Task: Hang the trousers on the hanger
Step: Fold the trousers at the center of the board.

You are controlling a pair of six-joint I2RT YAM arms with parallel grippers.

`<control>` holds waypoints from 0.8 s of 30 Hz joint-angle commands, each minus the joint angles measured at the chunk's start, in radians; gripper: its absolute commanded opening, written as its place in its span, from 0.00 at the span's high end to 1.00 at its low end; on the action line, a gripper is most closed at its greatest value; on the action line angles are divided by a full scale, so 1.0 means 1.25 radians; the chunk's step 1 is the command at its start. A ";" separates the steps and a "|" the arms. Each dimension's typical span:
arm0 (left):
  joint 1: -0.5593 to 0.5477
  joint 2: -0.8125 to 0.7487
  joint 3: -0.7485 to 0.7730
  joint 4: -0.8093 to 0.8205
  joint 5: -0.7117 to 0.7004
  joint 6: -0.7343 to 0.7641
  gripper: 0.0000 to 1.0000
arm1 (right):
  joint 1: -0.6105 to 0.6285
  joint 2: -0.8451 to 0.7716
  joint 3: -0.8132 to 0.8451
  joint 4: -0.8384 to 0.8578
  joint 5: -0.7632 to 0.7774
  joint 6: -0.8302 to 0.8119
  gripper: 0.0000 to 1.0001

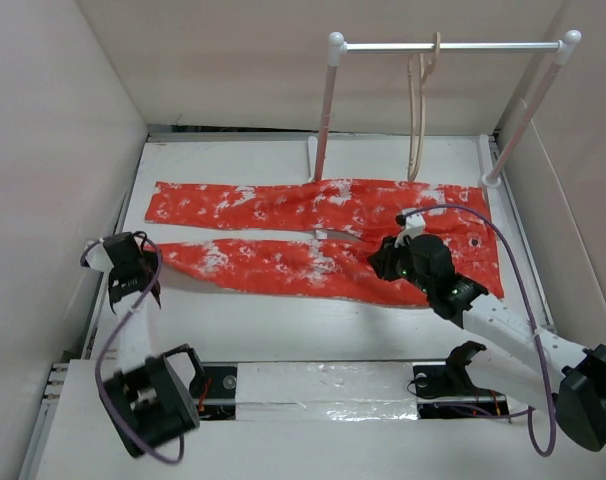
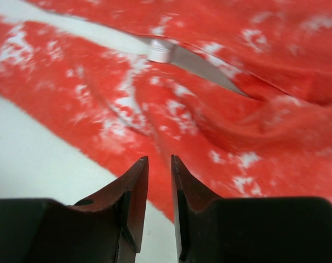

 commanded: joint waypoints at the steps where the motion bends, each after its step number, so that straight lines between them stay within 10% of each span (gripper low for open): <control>1: -0.048 -0.188 0.006 0.037 0.041 0.020 1.00 | -0.043 -0.025 -0.036 -0.022 0.070 0.050 0.71; 10: -0.116 -0.425 0.073 -0.035 0.129 0.137 1.00 | -0.137 -0.108 -0.133 -0.121 0.076 0.171 0.86; 24: -0.144 -0.532 0.074 0.002 0.356 0.217 1.00 | -0.525 -0.239 -0.043 -0.438 0.257 0.368 0.58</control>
